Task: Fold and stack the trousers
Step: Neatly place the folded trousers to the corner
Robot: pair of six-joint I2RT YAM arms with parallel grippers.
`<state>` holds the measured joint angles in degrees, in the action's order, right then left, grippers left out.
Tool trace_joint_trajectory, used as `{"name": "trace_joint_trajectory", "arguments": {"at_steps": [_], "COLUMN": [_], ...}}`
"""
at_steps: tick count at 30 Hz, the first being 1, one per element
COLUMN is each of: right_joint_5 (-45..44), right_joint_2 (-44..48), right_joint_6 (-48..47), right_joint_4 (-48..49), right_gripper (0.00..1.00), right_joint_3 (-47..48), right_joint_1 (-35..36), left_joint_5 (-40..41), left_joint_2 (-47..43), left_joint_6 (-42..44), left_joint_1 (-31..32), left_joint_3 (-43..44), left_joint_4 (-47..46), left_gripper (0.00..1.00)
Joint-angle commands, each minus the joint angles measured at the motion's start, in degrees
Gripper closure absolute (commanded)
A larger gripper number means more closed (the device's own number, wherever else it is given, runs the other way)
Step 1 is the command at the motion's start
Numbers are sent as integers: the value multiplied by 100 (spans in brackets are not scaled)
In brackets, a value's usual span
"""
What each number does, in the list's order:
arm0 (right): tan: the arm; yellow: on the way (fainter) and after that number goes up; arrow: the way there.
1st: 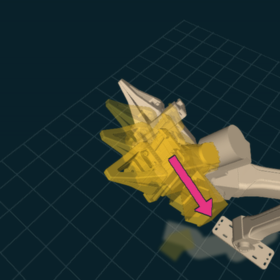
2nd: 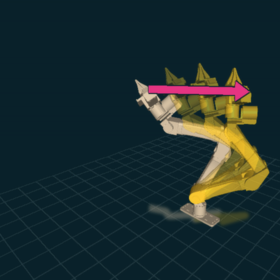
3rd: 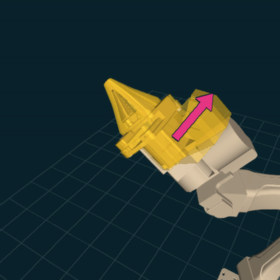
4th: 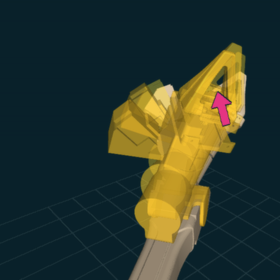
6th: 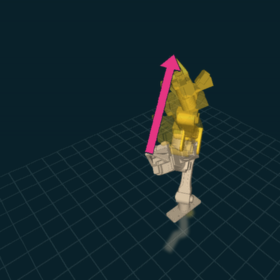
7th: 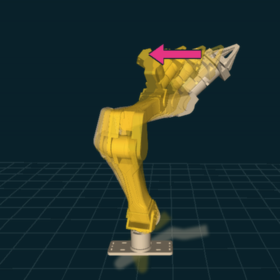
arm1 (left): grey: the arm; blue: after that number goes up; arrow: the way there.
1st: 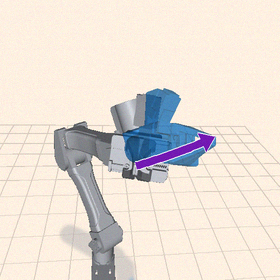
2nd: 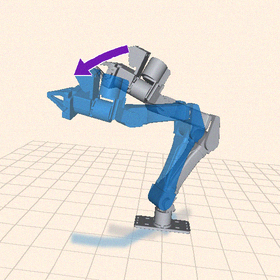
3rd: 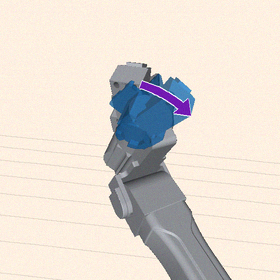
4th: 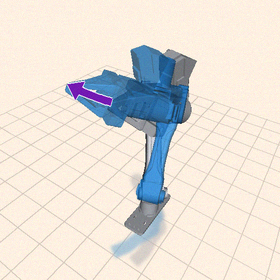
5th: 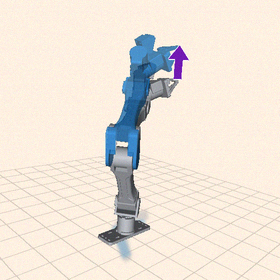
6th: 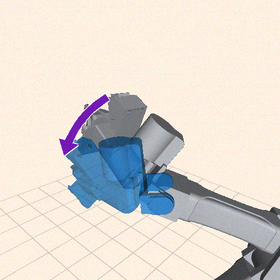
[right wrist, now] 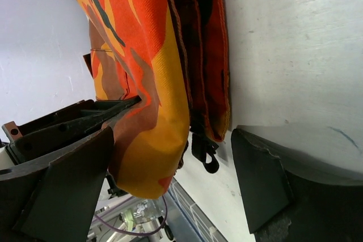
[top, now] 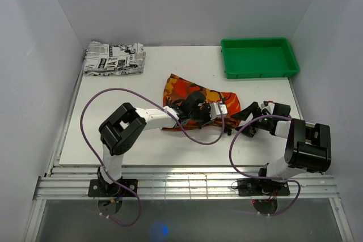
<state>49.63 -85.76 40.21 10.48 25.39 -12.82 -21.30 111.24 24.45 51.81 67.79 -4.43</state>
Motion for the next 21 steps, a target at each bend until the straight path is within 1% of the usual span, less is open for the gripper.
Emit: {"name": "trace_joint_trajectory", "arguments": {"at_steps": [1, 5, 12, 14, 15, 16, 17, 18, 19, 20, 21], "right_joint_5": [-260, -357, -506, -445, -384, -375, -366, -340, -331, -331, -339], "right_joint_2": [-196, -319, -495, -573, -643, -653, -670, -679, -679, -671, -610], "right_joint_6": [145, 233, 408, 592, 637, 664, 690, 708, 708, 699, 682], "right_joint_4": [279, 463, 709, 893, 1034, 1070, 1070, 1070, 1061, 1035, 991], "right_gripper": [10, 10, 9, 5, 4, 10, 17, 34, 43, 52, 71], "right_joint_3": [-34, -43, -42, -25, 10, 36, 97, 124, 142, 159, 142], "right_joint_1": [121, 209, 429, 482, 491, 517, 535, 544, 552, 552, 552], "left_joint_5": [-497, -796, -946, -981, -973, -981, -964, -964, -964, -964, -955], "left_joint_2": [-129, -67, -32, -41, -41, -24, -24, -15, -32, -67, -128], "left_joint_6": [-343, -572, -713, -722, -713, -722, -739, -774, -827, -967, -1099], "left_joint_1": [-92, -241, -294, -294, -294, -294, -303, -321, -330, -347, -399], "left_joint_3": [261, 411, 490, 472, 463, 472, 472, 481, 516, 559, 638], "left_joint_4": [30, 126, 74, 47, 64, 108, 135, 152, 266, 380, 686], "left_gripper": [100, 100, 100, 100, 100, 100, 100, 100, 97, 87, 63]}}
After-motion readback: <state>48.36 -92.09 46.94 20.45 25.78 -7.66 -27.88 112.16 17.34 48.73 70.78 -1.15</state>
